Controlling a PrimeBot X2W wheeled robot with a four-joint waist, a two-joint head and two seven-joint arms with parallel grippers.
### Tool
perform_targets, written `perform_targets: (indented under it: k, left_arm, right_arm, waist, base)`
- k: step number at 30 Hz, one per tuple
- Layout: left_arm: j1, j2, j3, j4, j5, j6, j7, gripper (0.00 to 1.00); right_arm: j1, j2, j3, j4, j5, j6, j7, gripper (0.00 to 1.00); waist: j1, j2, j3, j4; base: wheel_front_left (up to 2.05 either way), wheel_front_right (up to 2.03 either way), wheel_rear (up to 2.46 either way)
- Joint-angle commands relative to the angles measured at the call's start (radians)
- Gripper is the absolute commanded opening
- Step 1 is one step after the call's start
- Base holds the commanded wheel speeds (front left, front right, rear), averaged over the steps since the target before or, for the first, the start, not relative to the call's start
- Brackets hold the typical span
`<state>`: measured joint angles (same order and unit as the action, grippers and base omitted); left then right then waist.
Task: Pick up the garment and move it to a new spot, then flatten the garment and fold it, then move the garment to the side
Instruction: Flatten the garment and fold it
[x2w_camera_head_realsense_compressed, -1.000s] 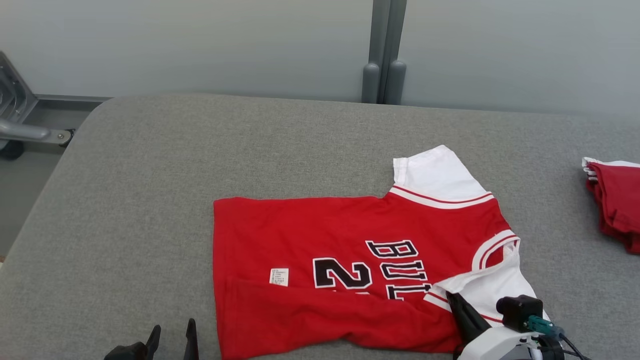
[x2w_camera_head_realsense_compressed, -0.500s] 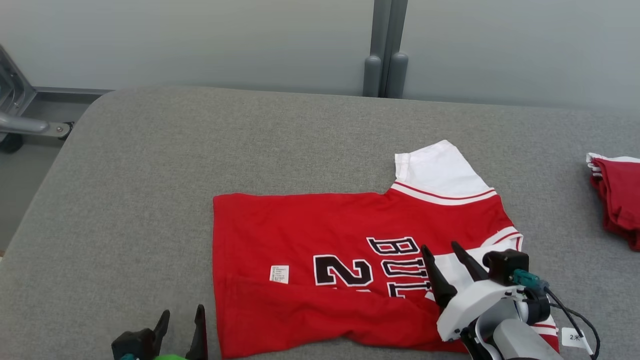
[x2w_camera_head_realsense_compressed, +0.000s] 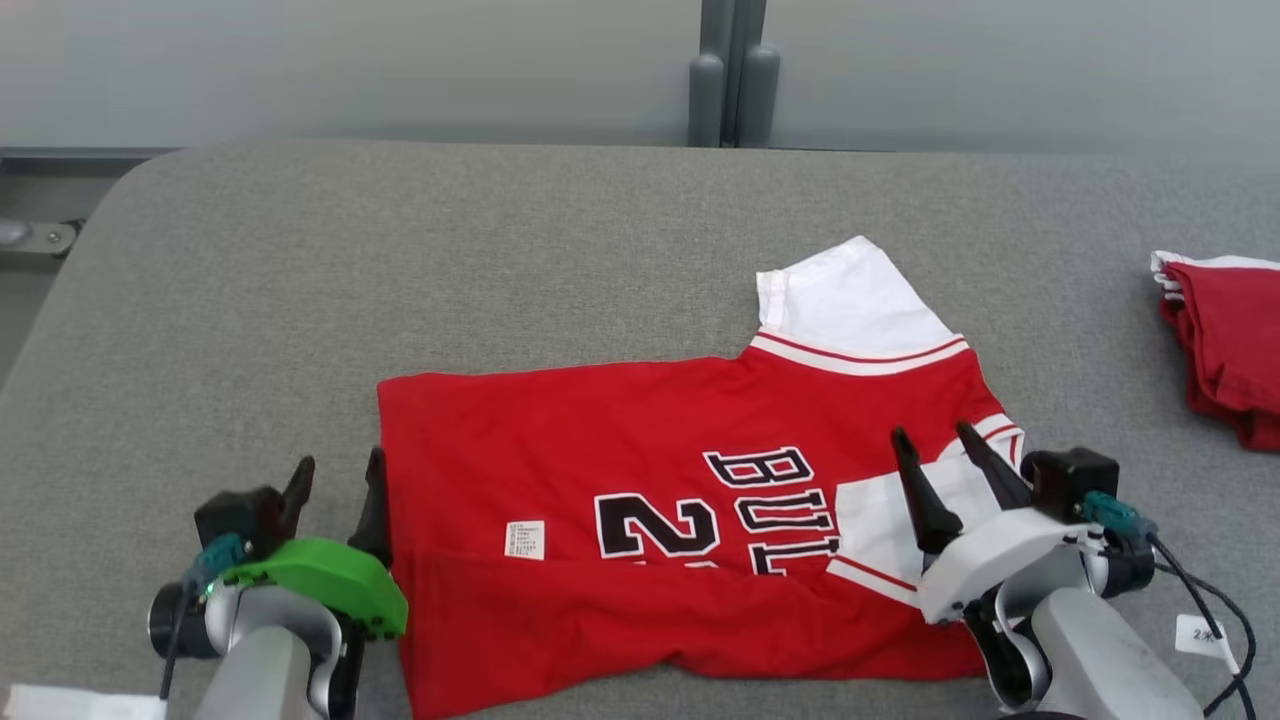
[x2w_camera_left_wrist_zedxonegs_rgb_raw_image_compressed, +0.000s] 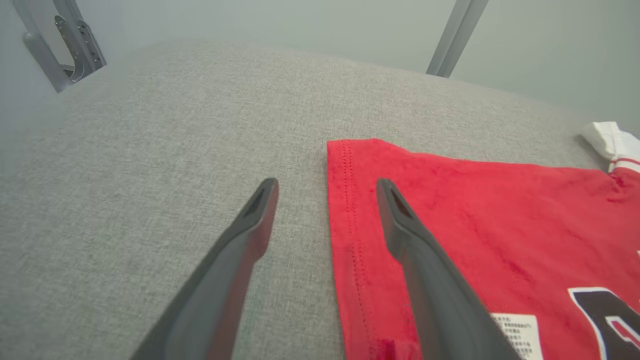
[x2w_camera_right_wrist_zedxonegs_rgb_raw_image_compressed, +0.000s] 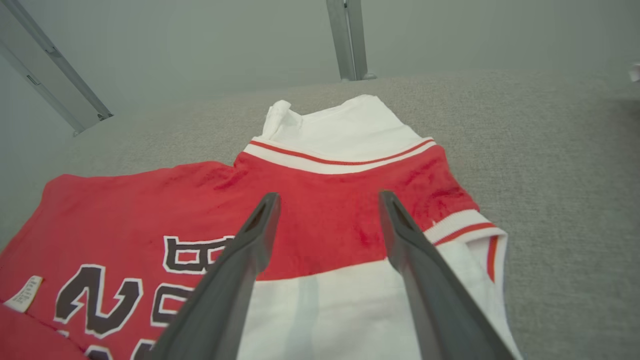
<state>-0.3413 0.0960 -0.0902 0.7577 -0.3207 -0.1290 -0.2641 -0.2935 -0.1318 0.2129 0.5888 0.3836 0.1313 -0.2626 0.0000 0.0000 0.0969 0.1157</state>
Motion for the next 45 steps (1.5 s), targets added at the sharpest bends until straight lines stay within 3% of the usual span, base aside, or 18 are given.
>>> perform_targets:
  k: [1,9,18,20,23,24,25,35,45]
  left_arm:
    - [-0.039,0.010,-0.010,0.021,-0.016,-0.002,0.000,1.00]
    - [-0.213,0.042,-0.080,0.159,-0.063,-0.002,0.000,1.00]
    - [-0.301,0.038,-0.062,0.245,-0.064,-0.002,0.000,1.00]
    - [-0.310,0.035,-0.065,0.268,-0.067,-0.002,0.001,0.58]
    - [-0.317,0.024,-0.072,0.277,-0.073,-0.002,0.001,0.27]
    - [-0.321,0.023,-0.076,0.269,-0.074,-0.002,0.001,0.04]
    - [-0.325,0.023,-0.081,0.256,-0.073,-0.002,0.001,0.00]
    - [-0.350,-0.010,-0.173,0.175,-0.089,-0.002,0.001,0.00]
    - [-0.402,-0.033,-0.242,0.129,-0.117,-0.002,0.000,0.00]
  right_arm:
    - [-0.021,-0.007,0.004,-0.008,-0.003,-0.001,-0.002,1.00]
    - [-0.109,-0.027,0.018,-0.040,0.008,-0.001,-0.002,1.00]
    - [-0.260,-0.076,0.063,-0.038,0.007,-0.001,-0.002,1.00]
    - [-0.297,-0.089,0.075,-0.022,0.017,-0.001,-0.002,1.00]
    - [-0.359,-0.112,0.101,0.024,0.026,-0.001,-0.002,1.00]
    - [-0.383,-0.121,0.112,0.040,0.029,-0.001,0.004,1.00]
    - [-0.407,-0.125,0.118,0.060,0.042,-0.001,0.014,1.00]
    - [-0.649,-0.162,0.210,0.292,0.072,-0.001,0.195,1.00]
    - [-0.792,-0.181,0.312,0.467,0.056,-0.002,0.276,1.00]
  waist:
    - [0.0000,0.0000,0.054,-0.045]
    - [0.0000,0.0000,0.148,-0.083]
    - [0.0000,0.0000,0.217,-0.079]
    - [0.0000,0.0000,0.223,-0.073]
    - [0.0000,0.0000,0.234,-0.059]
    - [0.0000,0.0000,0.237,-0.052]
    - [0.0000,0.0000,0.241,-0.045]
    - [0.0000,0.0000,0.288,0.043]
    - [0.0000,0.0000,0.354,0.106]
  base:
    - [0.00,0.00,0.00]
    - [0.00,0.00,0.00]
    - [0.00,0.00,0.00]
    - [0.00,0.00,0.00]
    - [0.00,0.00,0.00]
    - [0.00,0.00,0.00]
    - [0.00,0.00,0.00]
    - [0.00,0.00,0.00]
    - [0.00,0.00,0.00]
